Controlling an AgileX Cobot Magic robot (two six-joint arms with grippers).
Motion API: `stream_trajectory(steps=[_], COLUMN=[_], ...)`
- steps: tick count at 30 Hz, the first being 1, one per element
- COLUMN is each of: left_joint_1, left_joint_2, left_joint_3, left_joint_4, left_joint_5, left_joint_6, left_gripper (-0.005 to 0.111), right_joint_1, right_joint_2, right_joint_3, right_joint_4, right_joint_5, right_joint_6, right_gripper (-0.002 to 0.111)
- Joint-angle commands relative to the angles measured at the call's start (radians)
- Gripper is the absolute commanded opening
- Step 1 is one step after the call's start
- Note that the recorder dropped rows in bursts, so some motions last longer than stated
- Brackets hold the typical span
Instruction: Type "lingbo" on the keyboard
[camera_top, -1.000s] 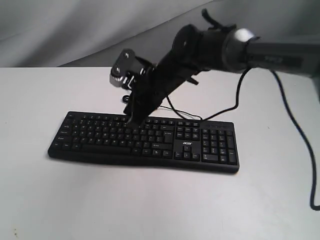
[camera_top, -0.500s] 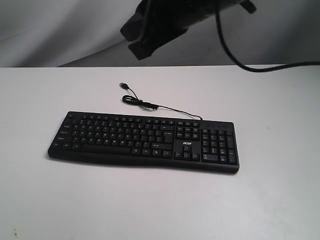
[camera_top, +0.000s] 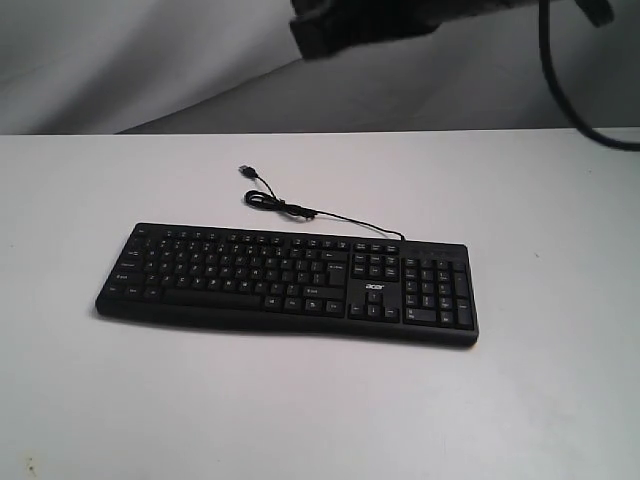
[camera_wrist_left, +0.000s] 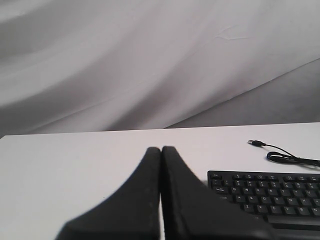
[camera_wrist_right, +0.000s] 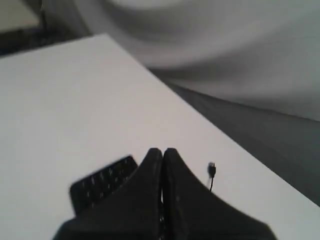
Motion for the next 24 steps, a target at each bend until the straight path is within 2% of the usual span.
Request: stream_trajectory(steps=[1,4,7,12,20,24], left_joint_1=[-0.007,-0.007,-0.007,-0.007,-0.007,-0.007], left_joint_2=[-0.005,-0.005,-0.005,-0.005,-0.005,-0.005], left_joint_3=[0.005,0.005,0.005,0.005,0.005,0.005], left_joint_4=[0.000,0.000,0.000,0.000,0.000,0.000], left_joint_5=[-0.009,-0.009,-0.009,-0.009,-0.009,-0.009], left_joint_6=[-0.002,-0.002,-0.002,-0.002,-0.002,-0.002], left_gripper=[0.001,0.001,0.001,0.001,0.001,0.001], right_joint_1=[-0.064,-0.107,-0.143,-0.143,-0.158,-0.267], right_joint_2=[-0.015,-0.013,-0.001,-0.056,-0.436,-0.686], right_joint_3=[0.006,0.047,0.108,0.293,0.648,0.805], right_joint_4=[-0.005,-0.010,-0.022,-0.068,-0.138,-0.278], right_joint_5=[-0.083,-0.072,-0.088,-0.250,-0.663,-0.691], right_joint_6=[0.268,0.380,0.390,0.390,0.399,0.435], right_gripper=[0.000,0.000,0.000,0.000,0.000,0.000])
